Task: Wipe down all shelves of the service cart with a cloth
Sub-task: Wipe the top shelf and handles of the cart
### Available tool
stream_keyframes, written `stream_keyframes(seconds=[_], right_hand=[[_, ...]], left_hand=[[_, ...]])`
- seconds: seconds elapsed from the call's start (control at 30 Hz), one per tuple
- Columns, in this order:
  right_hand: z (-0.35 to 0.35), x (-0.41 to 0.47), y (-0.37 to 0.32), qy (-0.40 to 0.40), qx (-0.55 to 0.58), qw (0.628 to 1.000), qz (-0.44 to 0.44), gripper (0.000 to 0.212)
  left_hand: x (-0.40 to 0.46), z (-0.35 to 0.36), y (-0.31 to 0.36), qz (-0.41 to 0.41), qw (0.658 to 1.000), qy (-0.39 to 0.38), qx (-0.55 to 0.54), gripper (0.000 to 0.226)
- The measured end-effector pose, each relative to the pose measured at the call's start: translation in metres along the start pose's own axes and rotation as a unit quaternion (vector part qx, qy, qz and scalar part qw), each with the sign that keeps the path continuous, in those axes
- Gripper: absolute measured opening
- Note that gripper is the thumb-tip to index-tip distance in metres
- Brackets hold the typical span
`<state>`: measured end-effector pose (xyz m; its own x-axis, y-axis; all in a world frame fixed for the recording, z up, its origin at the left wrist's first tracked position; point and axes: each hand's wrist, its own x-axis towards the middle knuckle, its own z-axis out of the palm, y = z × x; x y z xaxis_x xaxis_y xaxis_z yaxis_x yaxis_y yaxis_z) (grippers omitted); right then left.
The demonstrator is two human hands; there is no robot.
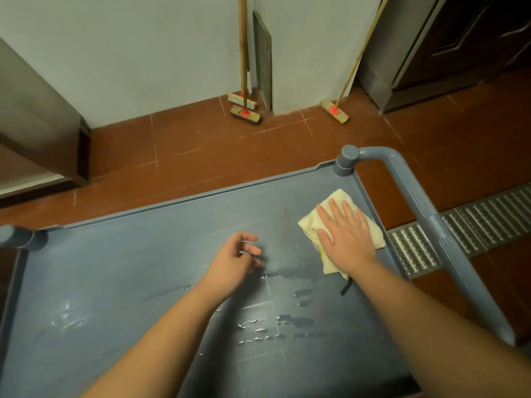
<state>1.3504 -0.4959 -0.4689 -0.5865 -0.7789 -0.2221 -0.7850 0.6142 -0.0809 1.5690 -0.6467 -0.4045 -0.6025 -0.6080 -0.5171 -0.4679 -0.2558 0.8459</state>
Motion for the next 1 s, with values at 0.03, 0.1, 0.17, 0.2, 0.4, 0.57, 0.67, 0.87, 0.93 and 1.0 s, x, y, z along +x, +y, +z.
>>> stream_keyframes(seconds=[0.03, 0.1, 0.17, 0.2, 0.4, 0.57, 0.67, 0.87, 0.93, 1.0], right_hand=[[0.001, 0.000, -0.005, 0.000, -0.003, 1.000, 0.002, 0.072], [0.003, -0.002, -0.017, 0.001, -0.003, 1.000, 0.007, 0.070], [0.006, -0.003, -0.035, 0.003, 0.005, 1.000, 0.012, 0.069], [0.007, -0.004, -0.044, 0.006, 0.009, 1.000, 0.014, 0.068], [0.017, -0.002, -0.092, 0.015, -0.010, 0.999, 0.026, 0.057], [0.020, -0.008, -0.137, 0.014, -0.018, 0.999, 0.032, 0.056], [0.023, -0.004, -0.159, 0.020, -0.023, 0.999, 0.038, 0.056], [0.020, 0.008, -0.193, 0.011, -0.018, 0.998, 0.067, 0.056], [0.024, 0.005, -0.222, 0.014, -0.014, 0.997, 0.069, 0.056], [0.030, 0.000, -0.255, 0.013, -0.007, 0.998, 0.060, 0.057]], left_hand=[[-0.001, -0.005, -0.002, -0.001, 1.000, 0.003, -0.004, 0.040], [-0.004, -0.018, -0.007, -0.003, 1.000, 0.011, -0.008, 0.039], [-0.007, -0.035, -0.012, -0.002, 1.000, 0.022, -0.011, 0.040], [-0.008, -0.043, -0.014, -0.001, 1.000, 0.029, -0.012, 0.040], [-0.020, -0.088, -0.027, -0.001, 0.999, 0.045, -0.024, 0.040], [-0.033, -0.130, -0.041, -0.006, 0.997, 0.062, -0.049, 0.040], [-0.039, -0.154, -0.052, -0.004, 0.996, 0.074, -0.058, 0.042], [-0.051, -0.207, -0.074, -0.009, 0.992, 0.097, -0.086, 0.043], [-0.053, -0.225, -0.082, -0.012, 0.990, 0.106, -0.090, 0.043], [-0.056, -0.240, -0.089, -0.011, 0.990, 0.109, -0.091, 0.043]])
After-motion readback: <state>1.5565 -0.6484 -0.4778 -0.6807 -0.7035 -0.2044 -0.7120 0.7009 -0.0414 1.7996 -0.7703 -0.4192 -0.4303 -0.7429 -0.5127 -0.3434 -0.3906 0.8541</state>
